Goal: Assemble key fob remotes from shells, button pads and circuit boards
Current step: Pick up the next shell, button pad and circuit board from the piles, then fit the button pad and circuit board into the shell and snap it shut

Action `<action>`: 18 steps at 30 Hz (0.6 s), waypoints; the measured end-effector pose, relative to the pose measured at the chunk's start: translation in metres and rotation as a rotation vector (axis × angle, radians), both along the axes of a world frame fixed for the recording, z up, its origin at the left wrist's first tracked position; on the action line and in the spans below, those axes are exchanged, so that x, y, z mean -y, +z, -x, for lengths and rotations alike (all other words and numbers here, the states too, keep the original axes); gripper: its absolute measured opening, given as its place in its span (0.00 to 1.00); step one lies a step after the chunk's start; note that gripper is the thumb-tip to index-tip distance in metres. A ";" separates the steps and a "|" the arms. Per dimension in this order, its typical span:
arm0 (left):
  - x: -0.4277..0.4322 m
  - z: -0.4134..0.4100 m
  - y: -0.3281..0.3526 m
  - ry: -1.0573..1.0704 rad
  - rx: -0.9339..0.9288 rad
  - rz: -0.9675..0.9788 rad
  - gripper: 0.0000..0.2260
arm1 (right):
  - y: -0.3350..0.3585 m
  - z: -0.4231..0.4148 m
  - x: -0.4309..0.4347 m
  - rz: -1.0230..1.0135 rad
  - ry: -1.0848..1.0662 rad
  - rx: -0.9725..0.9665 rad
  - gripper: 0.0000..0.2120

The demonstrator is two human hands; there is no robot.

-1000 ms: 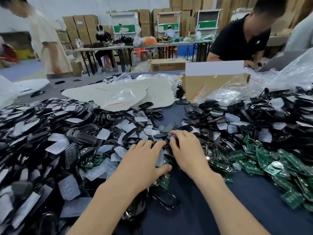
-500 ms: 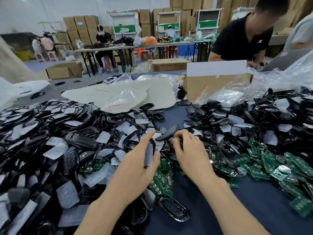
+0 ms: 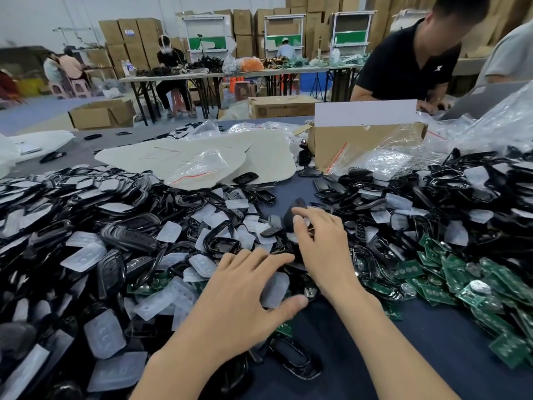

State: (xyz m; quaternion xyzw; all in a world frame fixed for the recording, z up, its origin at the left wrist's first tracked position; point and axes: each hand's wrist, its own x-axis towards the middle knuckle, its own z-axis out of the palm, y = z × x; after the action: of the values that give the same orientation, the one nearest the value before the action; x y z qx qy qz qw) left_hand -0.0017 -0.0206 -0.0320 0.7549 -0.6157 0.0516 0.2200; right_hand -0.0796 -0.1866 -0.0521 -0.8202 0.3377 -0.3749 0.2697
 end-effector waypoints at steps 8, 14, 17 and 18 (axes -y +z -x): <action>-0.003 0.000 0.002 -0.052 -0.156 0.101 0.26 | 0.022 0.011 0.009 -0.880 0.106 0.825 0.10; 0.016 0.007 0.000 0.133 0.035 -0.103 0.19 | 0.025 0.024 0.017 -1.369 0.226 1.137 0.05; 0.026 0.015 -0.006 0.149 0.198 -0.262 0.26 | 0.027 0.028 0.019 -1.487 0.238 1.237 0.06; 0.030 0.018 -0.006 0.159 0.238 -0.289 0.28 | 0.029 0.029 0.019 -1.503 0.235 1.267 0.06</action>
State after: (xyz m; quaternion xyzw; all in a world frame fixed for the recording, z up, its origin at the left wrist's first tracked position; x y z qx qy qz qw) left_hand -0.0192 -0.0503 -0.0384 0.8134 -0.5769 0.0686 0.0301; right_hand -0.1089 -0.2060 -0.0233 -0.1120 0.1976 -0.4033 0.8864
